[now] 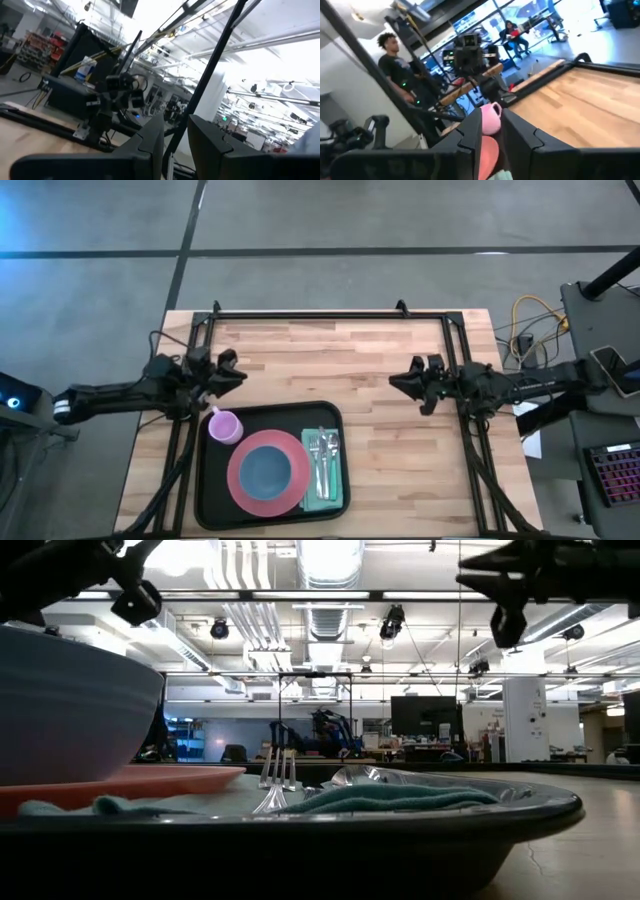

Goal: Set up tray
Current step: Return to Home Position

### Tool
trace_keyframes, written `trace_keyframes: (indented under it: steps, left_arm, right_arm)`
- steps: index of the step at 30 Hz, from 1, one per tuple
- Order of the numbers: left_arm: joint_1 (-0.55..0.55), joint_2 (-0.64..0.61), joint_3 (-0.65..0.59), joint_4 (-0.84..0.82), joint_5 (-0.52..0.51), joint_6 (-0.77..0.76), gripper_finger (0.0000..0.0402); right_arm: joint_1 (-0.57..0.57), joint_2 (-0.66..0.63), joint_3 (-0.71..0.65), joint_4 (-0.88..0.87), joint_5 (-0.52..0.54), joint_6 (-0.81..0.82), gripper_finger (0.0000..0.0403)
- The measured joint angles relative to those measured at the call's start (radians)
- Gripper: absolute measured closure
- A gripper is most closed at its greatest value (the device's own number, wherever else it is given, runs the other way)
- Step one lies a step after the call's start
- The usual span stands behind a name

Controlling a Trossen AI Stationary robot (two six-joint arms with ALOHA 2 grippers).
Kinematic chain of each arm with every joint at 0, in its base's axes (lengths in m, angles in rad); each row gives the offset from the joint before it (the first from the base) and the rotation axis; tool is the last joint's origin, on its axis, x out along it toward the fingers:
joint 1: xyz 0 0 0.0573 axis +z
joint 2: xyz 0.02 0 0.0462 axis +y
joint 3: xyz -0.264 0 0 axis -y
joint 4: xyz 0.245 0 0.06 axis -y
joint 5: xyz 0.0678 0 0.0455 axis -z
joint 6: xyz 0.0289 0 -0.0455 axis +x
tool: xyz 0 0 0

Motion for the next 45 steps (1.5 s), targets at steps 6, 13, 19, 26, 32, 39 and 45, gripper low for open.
trace_keyframes:
  steps: [6, 13, 19, 26, 32, 39, 45]
  left_arm:
    - [0.0, -0.085, -0.09, -0.003, -0.034, 0.016, 0.0333]
    - [0.002, -0.215, -0.128, -0.094, -0.057, 0.041, 0.0333]
    - [0.002, -0.322, -0.122, -0.228, -0.056, 0.064, 0.0333]
    - [0.003, -0.384, -0.124, -0.424, -0.06, 0.134, 0.0333]
    - [0.003, -0.335, -0.126, -0.461, -0.068, 0.133, 0.0333]
    - [0.003, -0.244, -0.13, -0.469, -0.068, 0.132, 0.0333]
    - [0.0, -0.18, -0.135, -0.475, -0.069, 0.132, 0.0333]
  right_arm:
    - [-0.003, -0.094, -0.089, -0.011, 0.001, -0.007, 0.0334]
    - [-0.003, -0.226, -0.182, -0.054, 0.002, -0.013, 0.033]
    - [-0.003, -0.347, -0.216, -0.113, 0.002, -0.063, 0.0338]
    - [-0.003, -0.461, -0.216, -0.215, 0.025, -0.161, 0.0335]
    - [-0.002, -0.487, -0.216, -0.279, 0.03, -0.218, 0.0327]
    - [-0.002, -0.487, -0.216, -0.28, 0.029, -0.217, 0.033]
    - [-0.002, -0.487, -0.216, -0.28, 0.029, -0.215, 0.0333]
